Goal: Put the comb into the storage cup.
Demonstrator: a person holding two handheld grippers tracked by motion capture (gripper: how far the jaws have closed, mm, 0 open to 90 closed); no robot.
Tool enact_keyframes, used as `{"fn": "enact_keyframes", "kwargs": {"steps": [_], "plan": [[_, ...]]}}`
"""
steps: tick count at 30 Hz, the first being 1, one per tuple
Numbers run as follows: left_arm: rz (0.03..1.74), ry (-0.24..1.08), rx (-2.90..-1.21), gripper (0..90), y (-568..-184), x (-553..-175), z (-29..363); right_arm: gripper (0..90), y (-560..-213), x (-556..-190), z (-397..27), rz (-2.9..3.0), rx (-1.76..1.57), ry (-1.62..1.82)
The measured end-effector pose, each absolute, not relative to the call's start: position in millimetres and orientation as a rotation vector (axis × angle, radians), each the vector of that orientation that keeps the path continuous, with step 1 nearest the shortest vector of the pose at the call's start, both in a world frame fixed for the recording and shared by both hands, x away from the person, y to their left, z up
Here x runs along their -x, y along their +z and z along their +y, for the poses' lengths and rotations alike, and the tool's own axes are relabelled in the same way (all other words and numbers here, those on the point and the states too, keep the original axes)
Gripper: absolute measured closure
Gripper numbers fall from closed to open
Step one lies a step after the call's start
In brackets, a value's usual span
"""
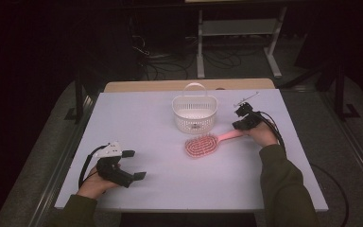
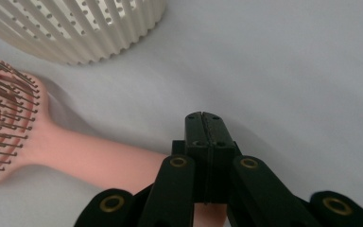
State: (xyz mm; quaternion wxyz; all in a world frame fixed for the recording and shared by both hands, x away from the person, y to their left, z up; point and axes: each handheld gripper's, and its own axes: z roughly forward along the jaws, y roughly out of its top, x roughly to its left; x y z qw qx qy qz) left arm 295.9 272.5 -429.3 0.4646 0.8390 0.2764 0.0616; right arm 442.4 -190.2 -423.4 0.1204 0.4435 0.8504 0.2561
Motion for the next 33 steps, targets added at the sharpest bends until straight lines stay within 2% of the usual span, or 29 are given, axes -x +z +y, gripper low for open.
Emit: {"fn": "enact_keyframes", "kwargs": {"steps": [33], "plan": [[0.675,0.161,-2.062,0.4,-429.0,-295.2,272.3,89.2,-422.0,-411.7,-220.4,2.445,-1.324,0.768]]}}
